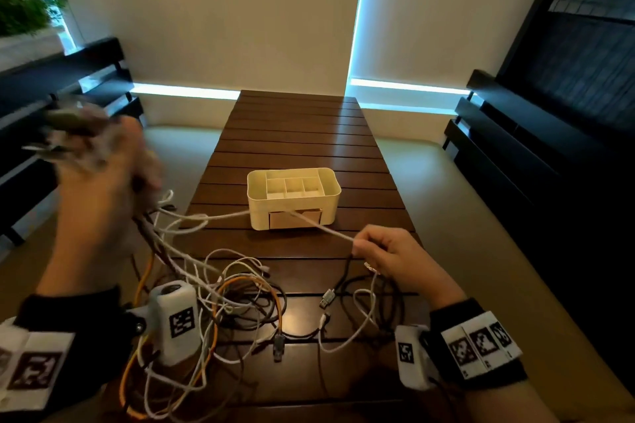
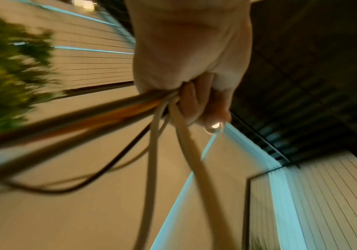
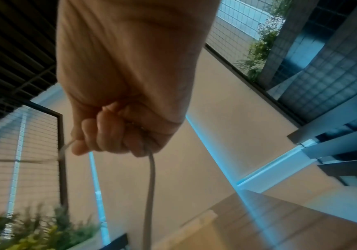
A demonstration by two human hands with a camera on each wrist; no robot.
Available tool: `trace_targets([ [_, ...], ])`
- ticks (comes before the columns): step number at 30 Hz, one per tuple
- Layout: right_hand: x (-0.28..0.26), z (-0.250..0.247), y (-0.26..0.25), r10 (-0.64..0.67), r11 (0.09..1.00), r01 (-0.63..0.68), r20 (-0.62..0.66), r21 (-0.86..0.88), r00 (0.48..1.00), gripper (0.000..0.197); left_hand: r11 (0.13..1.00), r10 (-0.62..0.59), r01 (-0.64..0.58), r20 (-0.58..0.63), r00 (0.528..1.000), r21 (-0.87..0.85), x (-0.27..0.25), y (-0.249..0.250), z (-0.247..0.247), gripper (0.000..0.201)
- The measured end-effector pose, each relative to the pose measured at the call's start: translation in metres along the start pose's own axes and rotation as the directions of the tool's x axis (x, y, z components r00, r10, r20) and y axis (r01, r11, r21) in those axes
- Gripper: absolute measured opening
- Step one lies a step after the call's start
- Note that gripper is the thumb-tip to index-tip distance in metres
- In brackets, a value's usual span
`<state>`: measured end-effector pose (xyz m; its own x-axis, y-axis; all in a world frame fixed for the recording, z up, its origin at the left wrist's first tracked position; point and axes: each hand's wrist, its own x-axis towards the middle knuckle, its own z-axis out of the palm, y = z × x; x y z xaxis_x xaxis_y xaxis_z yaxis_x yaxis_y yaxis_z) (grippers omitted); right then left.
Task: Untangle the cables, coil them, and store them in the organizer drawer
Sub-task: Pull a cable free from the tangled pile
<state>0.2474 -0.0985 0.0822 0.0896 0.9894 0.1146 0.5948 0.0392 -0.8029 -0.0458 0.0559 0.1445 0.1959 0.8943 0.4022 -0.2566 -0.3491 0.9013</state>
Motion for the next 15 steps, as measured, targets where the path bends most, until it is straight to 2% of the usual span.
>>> trace_targets([
  [1, 0.004, 0.000, -0.009, -0.034, 0.999, 0.034, -0.002, -0.008, 0.999, 0.019, 0.989, 0.032, -0.042, 0.069, 0.997, 0.145, -0.010, 0.007, 0.021, 0.030],
  [2, 0.008, 0.002, -0.018, -0.077, 0.997, 0.077, 0.015, -0.025, 0.997, 0.018, 0.976, 0.029, -0.069, 0.189, 0.982, 0.208, -0.020, 0.005, 0.039, 0.018],
  [4, 0.016, 0.009, -0.036, -0.148, 0.986, 0.153, 0.061, -0.072, 0.987, 0.016, 0.903, -0.066, -0.118, 0.406, 0.911, 0.412, -0.037, -0.004, 0.068, 0.017],
  [5, 0.019, 0.012, -0.044, -0.173, 0.979, 0.181, 0.077, -0.098, 0.982, 0.016, 0.894, -0.111, -0.130, 0.495, 0.862, 0.428, -0.046, -0.005, 0.083, 0.018],
  [7, 0.023, 0.013, -0.051, -0.188, 0.975, 0.195, 0.069, -0.106, 0.980, 0.016, 0.867, -0.138, -0.183, 0.578, 0.805, 0.463, -0.049, -0.014, 0.095, 0.003],
  [9, 0.022, 0.010, -0.052, -0.171, 0.985, 0.172, 0.040, -0.021, 0.984, 0.020, 0.851, -0.081, -0.266, 0.613, 0.786, 0.454, -0.050, -0.020, 0.099, 0.025],
  [10, 0.020, 0.009, -0.053, -0.160, 0.987, 0.159, 0.045, 0.013, 0.986, 0.024, 0.820, -0.067, -0.296, 0.595, 0.801, 0.491, -0.049, -0.024, 0.099, 0.030],
  [12, 0.018, 0.012, -0.053, -0.134, 0.989, 0.128, 0.086, 0.074, 0.987, 0.025, 0.721, -0.053, -0.379, 0.591, 0.805, 0.580, -0.044, -0.027, 0.096, 0.023],
  [14, 0.019, 0.015, -0.049, -0.118, 0.982, 0.099, 0.115, 0.159, 0.986, 0.025, 0.655, -0.036, -0.401, 0.557, 0.830, 0.640, -0.041, -0.022, 0.096, 0.009],
  [15, 0.019, 0.015, -0.046, -0.109, 0.980, 0.087, 0.122, 0.177, 0.986, 0.027, 0.624, 0.000, -0.417, 0.534, 0.846, 0.661, -0.043, -0.020, 0.096, 0.011],
])
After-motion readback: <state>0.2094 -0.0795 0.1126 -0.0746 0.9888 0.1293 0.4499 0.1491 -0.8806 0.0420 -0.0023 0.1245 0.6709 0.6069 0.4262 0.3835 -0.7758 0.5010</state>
